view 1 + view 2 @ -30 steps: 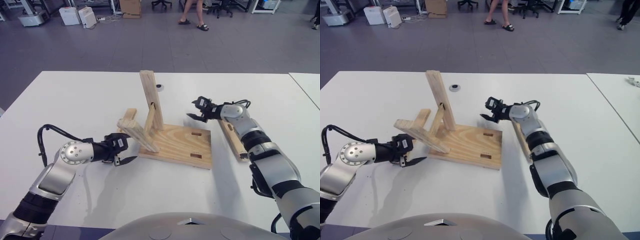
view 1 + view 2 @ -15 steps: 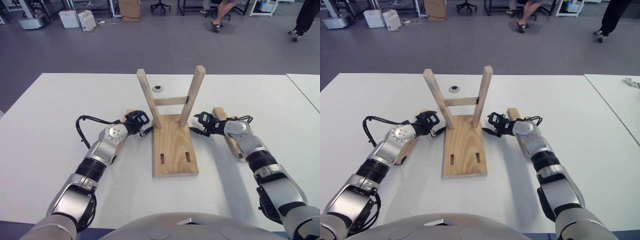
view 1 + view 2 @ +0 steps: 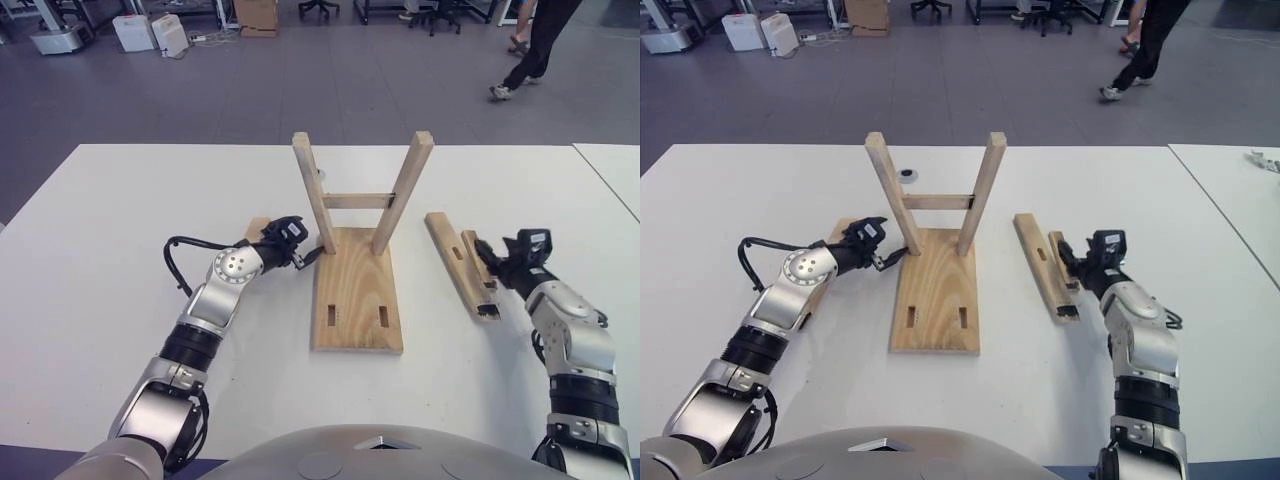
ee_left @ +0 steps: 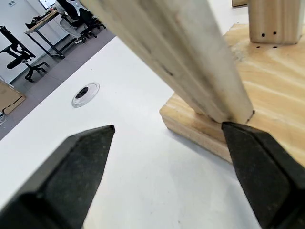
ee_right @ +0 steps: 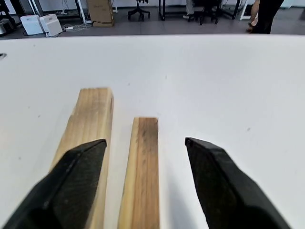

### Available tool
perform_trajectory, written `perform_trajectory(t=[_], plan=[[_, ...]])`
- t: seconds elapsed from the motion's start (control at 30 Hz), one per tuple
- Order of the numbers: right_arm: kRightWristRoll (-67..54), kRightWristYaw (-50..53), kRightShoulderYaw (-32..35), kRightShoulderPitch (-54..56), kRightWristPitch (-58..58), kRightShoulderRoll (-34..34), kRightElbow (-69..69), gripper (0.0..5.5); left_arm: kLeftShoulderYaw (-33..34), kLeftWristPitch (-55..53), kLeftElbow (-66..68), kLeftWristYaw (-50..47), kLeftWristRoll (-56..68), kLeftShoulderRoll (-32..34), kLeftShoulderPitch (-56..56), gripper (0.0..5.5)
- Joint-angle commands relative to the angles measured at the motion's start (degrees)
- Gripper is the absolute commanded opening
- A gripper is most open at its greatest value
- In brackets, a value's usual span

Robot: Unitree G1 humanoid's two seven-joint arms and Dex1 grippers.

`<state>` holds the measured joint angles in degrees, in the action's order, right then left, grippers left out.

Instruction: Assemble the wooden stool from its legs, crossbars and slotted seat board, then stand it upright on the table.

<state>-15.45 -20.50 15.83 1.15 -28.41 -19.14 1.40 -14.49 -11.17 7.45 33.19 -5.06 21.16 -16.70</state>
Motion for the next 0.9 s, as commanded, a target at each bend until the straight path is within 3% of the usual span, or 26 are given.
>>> perform_trajectory(t=[0.03, 0.23, 0.37, 0.6, 0.77, 0.9], plan=[[-0.11, 0.75, -1.58, -2.35, -4.74, 0.36, -0.43, 2.24, 1.2, -3.06, -2.59, -0.56, -0.42, 1.2, 0.98, 4.14], [-1.29, 2.87, 0.95, -1.85, -2.42, 1.04, -1.06, 1.33, 3.37, -6.02, -7.56, -1.34, 0.27, 2.16, 3.32, 4.14], [-4.56, 1.14, 2.94, 0.01, 2.07, 1.51, -3.93, 1.33, 4.07, -7.04, -9.06, -1.61, 0.75, 1.83, 4.27, 4.14], [-1.02, 1.95, 0.83, 0.64, 2.35, -1.18, 3.01, 1.33, 4.1, -7.26, -8.93, -1.91, 0.88, 1.27, 3.76, 4.14], [-0.45, 1.97, -0.24, 1.07, 2.49, -0.86, 5.35, 2.21, 4.18, -7.32, -8.79, -2.03, 0.88, 1.13, 3.81, 4.14], [-0.34, 1.82, -1.07, 1.04, 2.3, -0.69, 5.36, 2.21, 4.41, -7.29, -8.65, -2.12, 1.0, 0.89, 3.56, 4.14]])
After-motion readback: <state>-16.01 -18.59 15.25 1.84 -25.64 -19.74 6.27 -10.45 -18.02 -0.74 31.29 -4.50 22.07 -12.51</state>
